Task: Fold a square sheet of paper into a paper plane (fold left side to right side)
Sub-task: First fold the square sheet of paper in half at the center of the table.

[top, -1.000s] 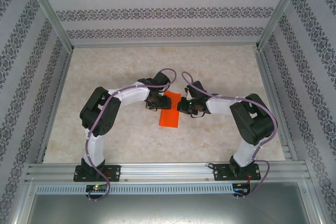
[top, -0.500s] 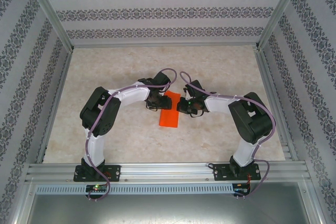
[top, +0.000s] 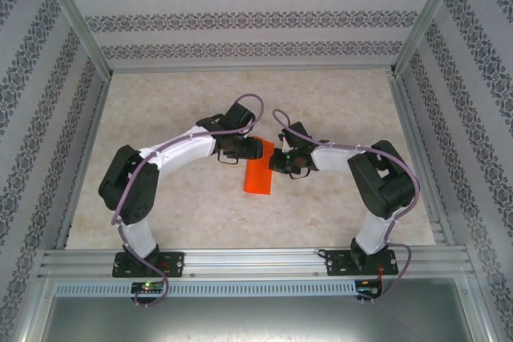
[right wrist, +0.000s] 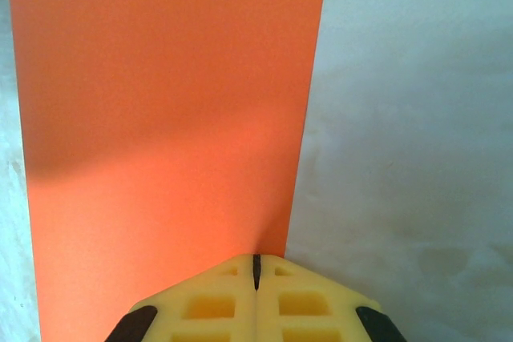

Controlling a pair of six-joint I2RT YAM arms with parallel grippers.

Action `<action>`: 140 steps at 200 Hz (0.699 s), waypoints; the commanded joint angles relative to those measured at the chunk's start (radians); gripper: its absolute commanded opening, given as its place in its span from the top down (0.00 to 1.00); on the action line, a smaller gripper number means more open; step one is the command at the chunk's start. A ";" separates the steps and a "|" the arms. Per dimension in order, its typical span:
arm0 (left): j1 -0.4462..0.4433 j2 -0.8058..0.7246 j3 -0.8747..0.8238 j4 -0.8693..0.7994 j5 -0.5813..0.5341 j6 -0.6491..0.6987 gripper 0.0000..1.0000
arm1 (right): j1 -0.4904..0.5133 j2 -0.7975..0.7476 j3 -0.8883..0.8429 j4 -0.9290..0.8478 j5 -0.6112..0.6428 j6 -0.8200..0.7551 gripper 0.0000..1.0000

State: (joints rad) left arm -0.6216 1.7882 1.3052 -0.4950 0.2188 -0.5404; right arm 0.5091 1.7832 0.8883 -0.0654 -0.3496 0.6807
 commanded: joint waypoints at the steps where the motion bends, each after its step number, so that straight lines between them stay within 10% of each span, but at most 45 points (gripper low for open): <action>1: -0.003 0.004 -0.035 0.074 0.099 -0.010 0.54 | 0.019 0.047 -0.024 -0.122 0.065 -0.020 0.98; 140: 0.015 0.175 -0.076 0.153 0.134 -0.029 0.69 | 0.017 0.062 -0.002 -0.172 0.066 -0.053 0.97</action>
State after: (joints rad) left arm -0.6201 1.9488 1.2636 -0.3752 0.3691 -0.5613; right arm 0.5137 1.7859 0.9016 -0.0872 -0.3412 0.6674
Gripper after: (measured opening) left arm 0.317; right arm 0.038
